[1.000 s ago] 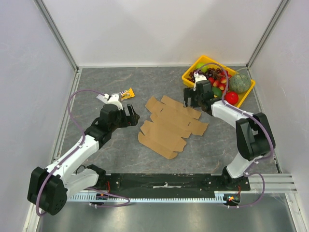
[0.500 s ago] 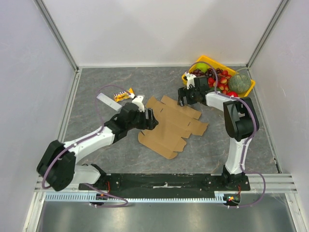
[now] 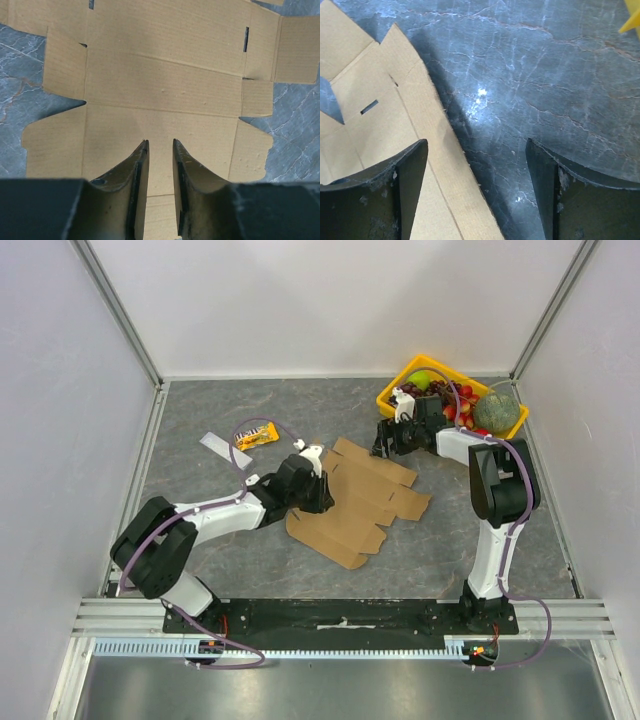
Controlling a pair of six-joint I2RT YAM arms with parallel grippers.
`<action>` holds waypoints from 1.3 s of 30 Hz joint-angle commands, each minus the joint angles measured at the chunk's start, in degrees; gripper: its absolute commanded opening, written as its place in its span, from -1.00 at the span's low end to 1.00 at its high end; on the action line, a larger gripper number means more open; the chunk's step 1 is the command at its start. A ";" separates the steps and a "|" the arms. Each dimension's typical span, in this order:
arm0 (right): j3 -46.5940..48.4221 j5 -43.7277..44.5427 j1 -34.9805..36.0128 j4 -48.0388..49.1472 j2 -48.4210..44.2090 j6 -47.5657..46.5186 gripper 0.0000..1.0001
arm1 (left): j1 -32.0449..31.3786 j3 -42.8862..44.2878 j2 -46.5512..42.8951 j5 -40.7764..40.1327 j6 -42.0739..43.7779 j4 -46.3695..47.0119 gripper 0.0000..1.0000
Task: Fold the paper box
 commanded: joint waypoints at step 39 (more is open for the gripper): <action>-5.78 -11.91 -0.46 1.14 0.18 3.58 -0.06 | -1.51 -0.12 10.01 3.39 -2.16 5.28 -0.96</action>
